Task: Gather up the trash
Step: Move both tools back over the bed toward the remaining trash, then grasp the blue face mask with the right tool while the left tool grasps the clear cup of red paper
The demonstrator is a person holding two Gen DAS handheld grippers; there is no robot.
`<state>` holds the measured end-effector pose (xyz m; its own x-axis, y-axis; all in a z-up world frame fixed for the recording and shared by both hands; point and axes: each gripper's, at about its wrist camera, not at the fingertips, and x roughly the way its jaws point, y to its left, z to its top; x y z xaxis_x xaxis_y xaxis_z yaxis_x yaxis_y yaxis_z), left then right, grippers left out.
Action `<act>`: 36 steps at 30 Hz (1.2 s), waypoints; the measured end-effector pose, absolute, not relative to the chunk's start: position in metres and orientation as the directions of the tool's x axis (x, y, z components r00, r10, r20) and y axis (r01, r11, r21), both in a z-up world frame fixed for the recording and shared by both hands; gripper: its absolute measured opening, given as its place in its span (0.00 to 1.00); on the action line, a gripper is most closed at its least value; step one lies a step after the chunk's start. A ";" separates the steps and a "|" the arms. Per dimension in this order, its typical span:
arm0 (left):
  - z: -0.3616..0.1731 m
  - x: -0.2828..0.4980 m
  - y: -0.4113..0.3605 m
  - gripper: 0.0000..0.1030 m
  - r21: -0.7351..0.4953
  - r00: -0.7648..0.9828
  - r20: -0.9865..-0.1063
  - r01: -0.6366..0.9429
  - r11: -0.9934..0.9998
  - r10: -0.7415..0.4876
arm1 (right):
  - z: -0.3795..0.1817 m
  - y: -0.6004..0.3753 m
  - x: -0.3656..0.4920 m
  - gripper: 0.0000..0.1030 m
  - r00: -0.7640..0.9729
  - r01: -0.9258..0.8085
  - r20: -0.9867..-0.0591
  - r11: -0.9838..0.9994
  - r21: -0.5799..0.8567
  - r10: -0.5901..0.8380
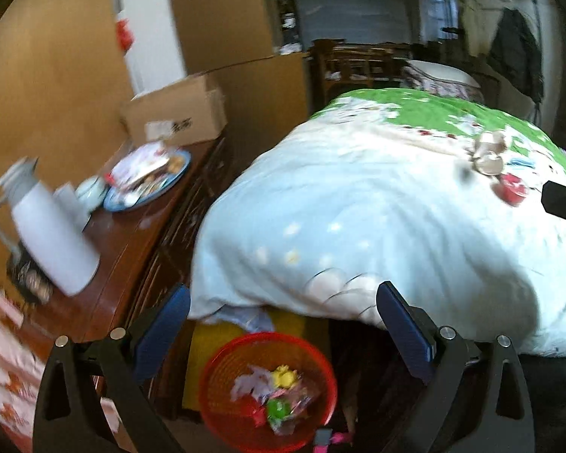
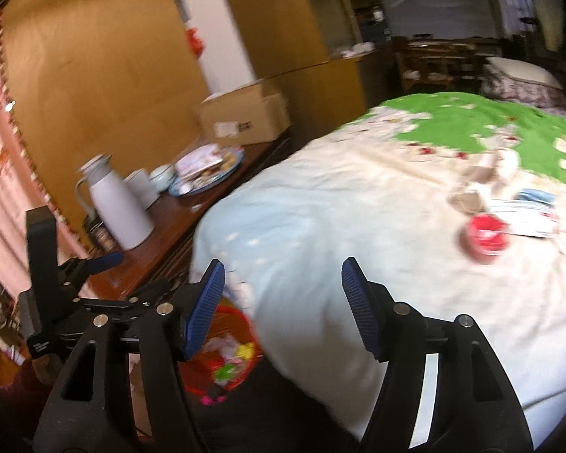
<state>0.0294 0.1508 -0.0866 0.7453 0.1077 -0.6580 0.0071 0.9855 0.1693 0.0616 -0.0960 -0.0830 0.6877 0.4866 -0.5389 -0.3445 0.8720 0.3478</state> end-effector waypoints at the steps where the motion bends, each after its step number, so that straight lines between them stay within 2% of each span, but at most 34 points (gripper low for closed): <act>1: -0.085 0.035 0.137 0.94 0.184 0.751 -0.653 0.029 0.982 0.100 | -0.084 -0.113 0.064 0.62 0.706 -0.313 -0.537 0.883 0.349 0.462; 12: -0.099 0.087 0.031 0.94 0.225 0.742 -0.670 0.215 0.950 -0.009 | -0.119 -0.229 0.086 0.62 0.790 -0.023 -0.577 0.951 0.310 0.207; 24: -0.134 0.139 -0.026 0.94 0.189 0.675 -0.734 0.304 0.934 -0.072 | -0.163 -0.284 0.107 0.62 0.762 0.170 -0.645 0.939 0.299 0.067; 29: -0.141 0.156 -0.039 0.94 0.105 0.635 -0.757 0.350 0.931 -0.153 | -0.173 -0.289 0.114 0.68 0.743 0.219 -0.668 0.935 0.279 0.025; 33: -0.145 0.166 -0.054 0.94 0.025 0.589 -0.770 0.412 0.911 -0.245 | -0.181 -0.302 0.115 0.70 0.734 0.255 -0.677 0.906 0.339 0.047; 36: -0.146 0.172 -0.069 0.94 -0.036 0.550 -0.773 0.461 0.887 -0.317 | -0.181 -0.310 0.110 0.70 0.758 0.263 -0.649 0.879 0.397 0.067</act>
<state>0.1716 -0.0689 -0.1456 0.5497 -0.3172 -0.7728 0.4606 0.8868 -0.0363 0.1095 -0.3100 -0.1814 0.7578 0.0666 -0.6490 0.2628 0.8794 0.3970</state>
